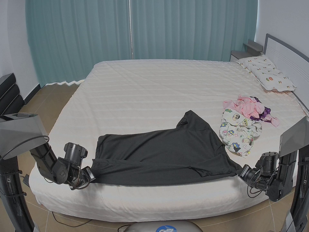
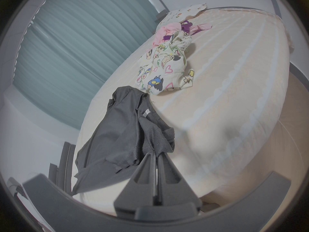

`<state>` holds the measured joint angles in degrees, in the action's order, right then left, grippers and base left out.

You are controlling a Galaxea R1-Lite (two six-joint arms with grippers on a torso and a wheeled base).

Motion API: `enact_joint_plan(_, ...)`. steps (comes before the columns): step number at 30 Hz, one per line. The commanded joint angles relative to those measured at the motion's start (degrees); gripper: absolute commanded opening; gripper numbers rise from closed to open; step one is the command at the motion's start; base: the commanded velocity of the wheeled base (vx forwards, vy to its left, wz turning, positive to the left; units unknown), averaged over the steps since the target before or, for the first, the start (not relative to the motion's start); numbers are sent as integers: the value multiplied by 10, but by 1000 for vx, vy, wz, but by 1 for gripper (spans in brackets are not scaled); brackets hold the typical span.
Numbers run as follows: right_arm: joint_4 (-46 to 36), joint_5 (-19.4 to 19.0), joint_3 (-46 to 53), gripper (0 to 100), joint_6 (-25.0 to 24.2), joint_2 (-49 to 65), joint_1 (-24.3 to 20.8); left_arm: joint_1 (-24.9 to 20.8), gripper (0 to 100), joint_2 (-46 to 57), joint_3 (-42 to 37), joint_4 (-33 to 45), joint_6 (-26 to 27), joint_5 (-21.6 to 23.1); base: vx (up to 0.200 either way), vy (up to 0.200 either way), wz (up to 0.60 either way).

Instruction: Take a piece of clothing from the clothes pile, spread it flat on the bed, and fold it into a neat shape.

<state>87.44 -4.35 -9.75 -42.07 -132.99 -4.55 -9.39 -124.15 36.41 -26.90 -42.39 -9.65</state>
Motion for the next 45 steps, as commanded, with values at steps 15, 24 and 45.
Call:
enact_joint_plan(15, -4, -8, 53, 0, 83, -29, -3, -4, 0, 3, -33, 46, 70, 1, 0, 0, 0)
enact_joint_plan(24, 4, -8, 49, 100, 89, -43, -5, -5, 100, -7, -30, 43, 71, 4, 0, 0, 0)
enact_joint_plan(45, 25, -59, -19, 100, 44, 11, 32, 18, 100, 10, 38, 5, -53, 133, 0, 0, 0)
